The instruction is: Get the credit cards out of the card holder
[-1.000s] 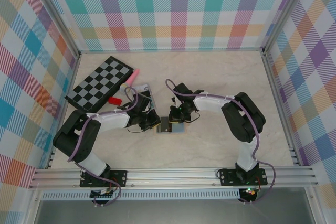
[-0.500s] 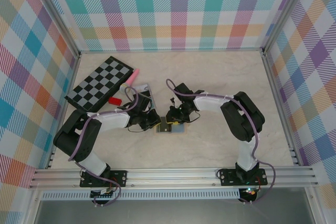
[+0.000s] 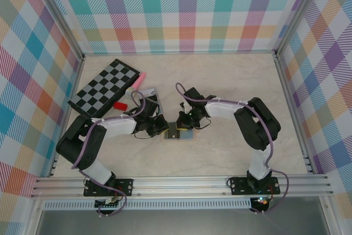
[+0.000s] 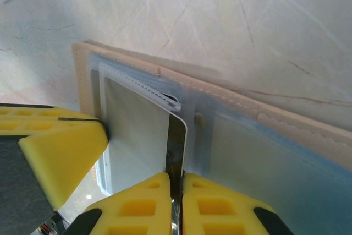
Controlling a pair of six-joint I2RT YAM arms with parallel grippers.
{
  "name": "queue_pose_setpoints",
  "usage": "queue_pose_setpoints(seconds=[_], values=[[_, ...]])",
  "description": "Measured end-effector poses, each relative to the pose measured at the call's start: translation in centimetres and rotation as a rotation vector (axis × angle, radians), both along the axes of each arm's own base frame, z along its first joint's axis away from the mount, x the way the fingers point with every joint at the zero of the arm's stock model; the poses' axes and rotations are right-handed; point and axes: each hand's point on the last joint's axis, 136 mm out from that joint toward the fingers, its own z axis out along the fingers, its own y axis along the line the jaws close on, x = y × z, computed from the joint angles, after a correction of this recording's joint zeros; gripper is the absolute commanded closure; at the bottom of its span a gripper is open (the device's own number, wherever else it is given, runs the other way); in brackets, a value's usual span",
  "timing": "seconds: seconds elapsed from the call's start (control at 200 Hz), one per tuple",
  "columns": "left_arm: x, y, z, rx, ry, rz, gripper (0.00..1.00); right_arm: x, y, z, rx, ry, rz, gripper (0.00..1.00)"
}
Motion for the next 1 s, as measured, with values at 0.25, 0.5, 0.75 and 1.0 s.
queue_pose_setpoints(seconds=[0.25,0.5,0.75,1.0], values=[[0.0,0.1,0.0,0.005,-0.002,0.003,0.92,0.1,-1.7,-0.2,-0.027,0.007,-0.035,0.93],[0.0,0.1,0.1,0.006,-0.005,0.0,0.85,-0.3,-2.7,0.7,-0.016,-0.018,-0.049,1.0],[0.1,1.2,2.7,-0.009,-0.028,0.025,0.45,0.0,-4.2,5.0,0.083,-0.126,-0.089,1.0],[1.4,0.5,10.3,-0.195,-0.188,0.012,0.1,0.8,-3.8,9.5,0.278,-0.183,-0.108,1.0]])
